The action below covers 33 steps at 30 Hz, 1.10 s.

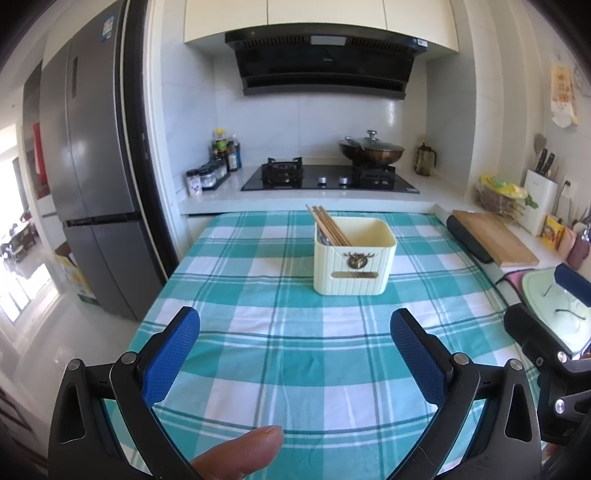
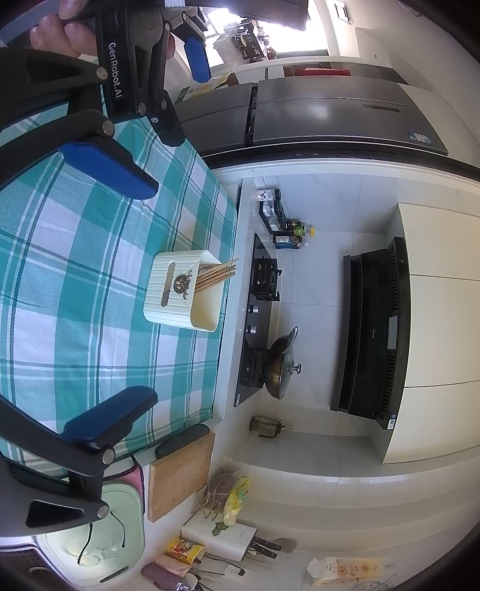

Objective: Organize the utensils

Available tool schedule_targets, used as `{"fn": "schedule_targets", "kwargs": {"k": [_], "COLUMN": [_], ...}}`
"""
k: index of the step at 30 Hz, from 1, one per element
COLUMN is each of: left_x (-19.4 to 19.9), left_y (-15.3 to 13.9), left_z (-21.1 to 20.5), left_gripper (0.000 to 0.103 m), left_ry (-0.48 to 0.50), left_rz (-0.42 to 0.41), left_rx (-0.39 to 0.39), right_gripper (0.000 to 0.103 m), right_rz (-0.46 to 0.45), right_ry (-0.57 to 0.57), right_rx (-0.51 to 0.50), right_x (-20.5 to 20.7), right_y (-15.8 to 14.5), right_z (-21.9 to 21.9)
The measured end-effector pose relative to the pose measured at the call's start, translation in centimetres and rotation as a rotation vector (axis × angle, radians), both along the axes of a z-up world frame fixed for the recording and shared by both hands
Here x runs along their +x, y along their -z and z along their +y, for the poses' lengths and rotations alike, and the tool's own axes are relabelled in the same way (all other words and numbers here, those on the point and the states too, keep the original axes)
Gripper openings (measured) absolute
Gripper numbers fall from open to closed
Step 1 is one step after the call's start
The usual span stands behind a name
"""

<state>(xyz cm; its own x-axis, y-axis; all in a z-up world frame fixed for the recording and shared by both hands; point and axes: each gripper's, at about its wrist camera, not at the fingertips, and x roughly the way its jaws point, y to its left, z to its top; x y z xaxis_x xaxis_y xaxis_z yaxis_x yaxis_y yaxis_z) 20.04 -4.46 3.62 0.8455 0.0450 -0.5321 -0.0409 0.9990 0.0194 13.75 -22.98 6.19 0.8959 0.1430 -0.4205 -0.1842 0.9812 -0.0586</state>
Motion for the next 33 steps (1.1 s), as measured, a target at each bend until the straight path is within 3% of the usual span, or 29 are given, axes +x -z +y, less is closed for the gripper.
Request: {"fn": "schedule_targets", "kwargs": {"k": [33], "left_x": [-0.18], "left_y": [0.1], "left_z": [-0.17], "left_gripper": [0.103], "left_ry": [-0.001], "left_rz": [0.0], "left_rx": [-0.006], "right_gripper": [0.103], "right_rz": [0.009], "right_ry": [-0.011], "right_rx": [0.0], "right_x": [-0.12], "right_y": [0.05], "right_z": [0.15]}}
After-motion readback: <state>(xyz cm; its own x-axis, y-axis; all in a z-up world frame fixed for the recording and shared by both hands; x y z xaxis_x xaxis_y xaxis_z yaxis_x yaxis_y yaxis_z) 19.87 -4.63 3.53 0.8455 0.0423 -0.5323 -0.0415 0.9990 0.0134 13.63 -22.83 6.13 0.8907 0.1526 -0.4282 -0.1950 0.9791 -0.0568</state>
